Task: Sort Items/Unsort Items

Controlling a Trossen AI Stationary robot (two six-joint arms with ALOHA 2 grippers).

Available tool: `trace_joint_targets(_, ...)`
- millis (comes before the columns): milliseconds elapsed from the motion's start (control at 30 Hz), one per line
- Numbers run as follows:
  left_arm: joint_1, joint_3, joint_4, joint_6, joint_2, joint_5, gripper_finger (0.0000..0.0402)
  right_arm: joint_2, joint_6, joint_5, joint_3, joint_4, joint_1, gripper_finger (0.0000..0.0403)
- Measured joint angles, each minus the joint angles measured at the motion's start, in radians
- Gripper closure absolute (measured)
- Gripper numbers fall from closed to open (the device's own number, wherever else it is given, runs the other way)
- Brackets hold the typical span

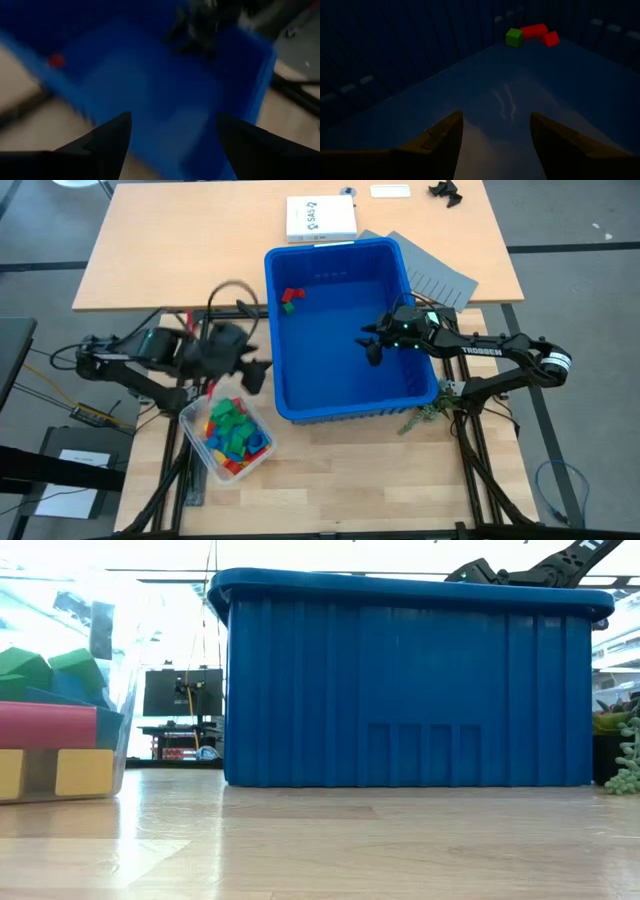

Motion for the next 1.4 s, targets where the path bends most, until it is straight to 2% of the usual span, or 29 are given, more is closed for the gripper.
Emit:
trace_joint_targets(167, 0.185, 0.015, 0.236, 0.297, 0.053, -0.003, 0.0102, 0.0, 0.001, 0.0, 0.0, 0.0, 0.0, 0.0174)
trace_joint_targets(267, 0.305, 0.015, 0.369, 0.46, 0.093, 0.035, 0.0102, 0.0, 0.002, 0.0, 0.0, 0.0, 0.0, 0.0174)
trace_joint_targets(367, 0.425, 0.015, 0.482, 0.566, 0.14, 0.14, 0.0102, 0.0, 0.002, 0.0, 0.0, -0.001, 0.0, 0.0174)
trace_joint_targets(467, 0.535, 0.015, 0.558, 0.608, 0.196, 0.249, 0.0102, 0.0, 0.002, 0.0, 0.0, -0.001, 0.0, 0.0174)
trace_joint_targets(567, 0.64, 0.015, 0.585, 0.618, 0.259, 0.403, 0.0102, 0.0, 0.003, 0.0, 0.0, -0.001, 0.0, 0.0174)
trace_joint_targets(667, 0.709, 0.015, 0.614, 0.655, 0.322, 0.463, 0.0102, 0.0, 0.003, 0.0, 0.0, -0.001, 0.0, 0.0174)
trace_joint_targets(800, 0.754, 0.096, 0.576, 0.748, 0.428, 0.467, 0.0102, 0.0, 0.003, 0.0, 0.0, 0.0, 0.0, 0.0174)
trace_joint_targets(1033, 0.816, 0.43, 0.331, 0.818, 0.695, 0.445, 0.0102, 0.0, 0.002, 0.005, 0.0, 0.002, -0.003, 0.0174)
trace_joint_targets(1200, 0.82, 0.606, 0.175, 0.913, 0.866, 0.319, 0.0113, 0.0, 0.003, 0.006, 0.0, 0.001, -0.005, 0.0174)
trace_joint_targets(1400, 0.814, 0.626, 0.133, 1.016, 1.004, 0.061, 0.0123, 0.0, 0.003, 0.007, 0.0, 0.0, -0.005, 0.0174)
